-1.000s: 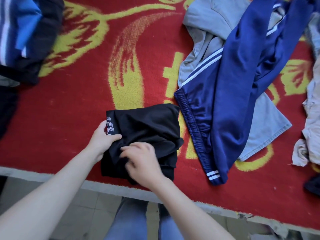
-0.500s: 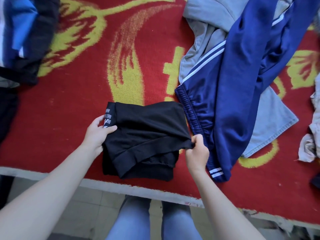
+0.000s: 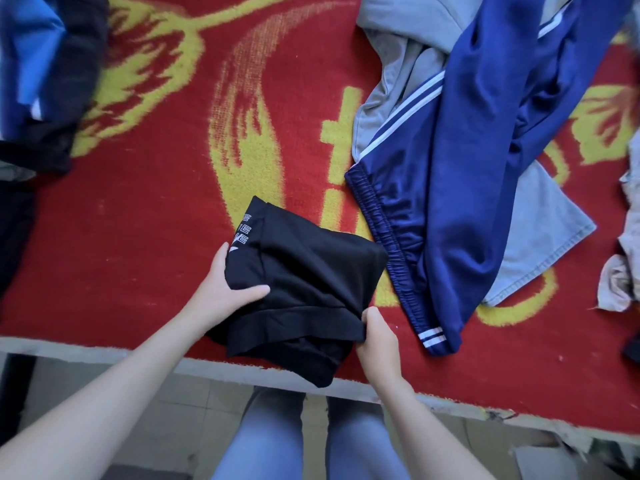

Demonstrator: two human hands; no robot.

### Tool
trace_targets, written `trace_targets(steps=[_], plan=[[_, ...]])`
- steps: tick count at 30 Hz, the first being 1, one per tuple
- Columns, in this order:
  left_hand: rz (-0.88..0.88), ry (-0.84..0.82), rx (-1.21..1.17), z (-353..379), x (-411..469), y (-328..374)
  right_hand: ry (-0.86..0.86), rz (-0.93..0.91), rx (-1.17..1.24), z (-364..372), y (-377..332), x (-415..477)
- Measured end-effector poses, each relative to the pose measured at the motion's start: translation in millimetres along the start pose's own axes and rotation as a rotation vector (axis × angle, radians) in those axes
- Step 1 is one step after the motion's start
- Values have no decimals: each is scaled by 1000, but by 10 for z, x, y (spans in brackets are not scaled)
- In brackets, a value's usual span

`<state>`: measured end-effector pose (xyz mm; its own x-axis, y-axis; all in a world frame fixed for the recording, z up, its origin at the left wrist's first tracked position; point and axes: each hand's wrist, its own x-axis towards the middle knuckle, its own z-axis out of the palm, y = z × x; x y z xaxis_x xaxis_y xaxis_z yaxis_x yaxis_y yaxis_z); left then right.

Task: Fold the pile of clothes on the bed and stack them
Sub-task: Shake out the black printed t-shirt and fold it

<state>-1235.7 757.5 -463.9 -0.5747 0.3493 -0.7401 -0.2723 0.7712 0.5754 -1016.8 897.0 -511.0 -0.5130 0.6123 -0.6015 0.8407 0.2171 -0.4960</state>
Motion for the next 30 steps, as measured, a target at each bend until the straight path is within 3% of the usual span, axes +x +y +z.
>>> trace_targets(steps=[2,3,5,7,9,12,15,17,19,21,23,26,28,30], plan=[[31,-8,141,22,-56,-101,44,49,46,-44,2,9],[53,8,141,26,-72,-113,148,59,75,-67,0,9],[92,31,-15,16,-86,-68,425,57,132,-120,-29,-4],[110,64,-211,-17,-55,-3,519,-2,159,-148,-82,-87],[83,106,-345,-79,2,21,354,-35,62,-52,-90,-256],[1,185,-429,-177,91,-79,119,-167,-304,235,95,-491],[17,231,-240,-179,166,-191,294,-288,-426,289,84,-522],[120,263,-139,-135,190,-186,490,-383,-390,294,-33,-501],[236,308,-40,-97,189,-155,570,-505,-355,289,-241,-484],[296,353,101,-91,176,-166,448,-620,-407,359,-439,-457],[372,463,388,-86,135,-240,227,-625,-587,506,-506,-415],[869,605,861,-6,27,-408,-93,-509,-754,669,-445,-297],[1200,457,1054,47,-45,-577,-186,-481,-801,666,-362,-193],[1196,250,1293,25,-69,-820,-165,-503,-854,643,-314,-121]])
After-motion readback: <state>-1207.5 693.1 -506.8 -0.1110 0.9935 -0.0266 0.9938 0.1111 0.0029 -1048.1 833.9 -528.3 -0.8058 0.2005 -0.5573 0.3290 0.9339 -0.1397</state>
